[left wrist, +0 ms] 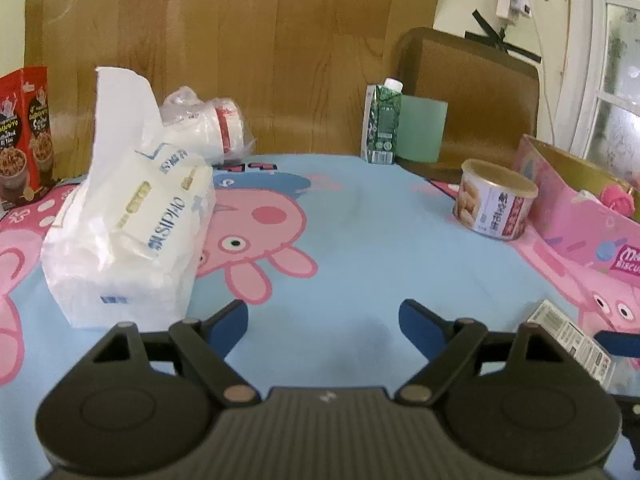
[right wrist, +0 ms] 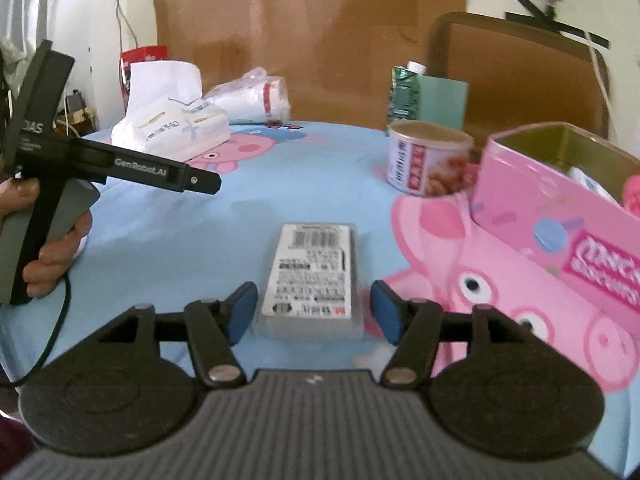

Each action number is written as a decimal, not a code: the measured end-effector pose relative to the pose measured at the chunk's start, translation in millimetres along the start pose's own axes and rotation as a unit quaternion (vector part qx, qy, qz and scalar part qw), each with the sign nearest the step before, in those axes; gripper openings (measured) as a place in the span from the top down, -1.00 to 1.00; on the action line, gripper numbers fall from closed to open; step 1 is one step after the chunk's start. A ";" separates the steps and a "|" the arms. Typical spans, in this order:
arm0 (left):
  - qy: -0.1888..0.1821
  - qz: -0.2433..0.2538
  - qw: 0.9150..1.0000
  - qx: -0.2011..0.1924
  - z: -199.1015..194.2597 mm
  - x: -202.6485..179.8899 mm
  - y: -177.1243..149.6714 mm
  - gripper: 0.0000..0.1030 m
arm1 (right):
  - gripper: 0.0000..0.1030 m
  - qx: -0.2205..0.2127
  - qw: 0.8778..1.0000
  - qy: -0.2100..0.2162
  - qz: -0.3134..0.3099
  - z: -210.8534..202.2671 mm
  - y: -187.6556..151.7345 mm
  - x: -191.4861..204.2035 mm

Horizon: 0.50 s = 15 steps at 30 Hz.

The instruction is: Organize soft objects

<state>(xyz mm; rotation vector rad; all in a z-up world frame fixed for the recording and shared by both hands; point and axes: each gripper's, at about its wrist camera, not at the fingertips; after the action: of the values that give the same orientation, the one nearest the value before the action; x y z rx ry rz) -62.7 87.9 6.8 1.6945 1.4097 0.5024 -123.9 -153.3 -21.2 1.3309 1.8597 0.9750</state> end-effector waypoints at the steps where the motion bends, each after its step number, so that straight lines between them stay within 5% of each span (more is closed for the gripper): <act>1: -0.006 -0.009 1.000 0.005 0.2 -1.2 -0.1 -0.63 | -0.29 -0.002 1.000 0.000 0.001 -1.2 -1.1 -1.2; 9: -0.084 -0.030 0.995 0.055 -1.9 -42.1 4.0 -0.41 | -0.34 -0.016 1.000 0.006 0.001 -6.2 -9.9 -4.2; 15: -0.154 -0.066 0.980 0.106 7.1 -64.2 7.1 -0.40 | -0.34 -0.027 1.000 0.008 0.004 -9.7 -16.2 -7.9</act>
<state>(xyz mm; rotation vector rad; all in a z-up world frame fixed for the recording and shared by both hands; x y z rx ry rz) -71.3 25.3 21.9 1.7413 1.3712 0.0124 -137.6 -166.2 -29.4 1.3028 1.8291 1.0340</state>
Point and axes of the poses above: each gripper's, at about its wrist camera, not at the fingertips, and z roughly the way its jaws point, x to its left, y to its top, and after that the axes turned 13 degrees about -y, right-handed
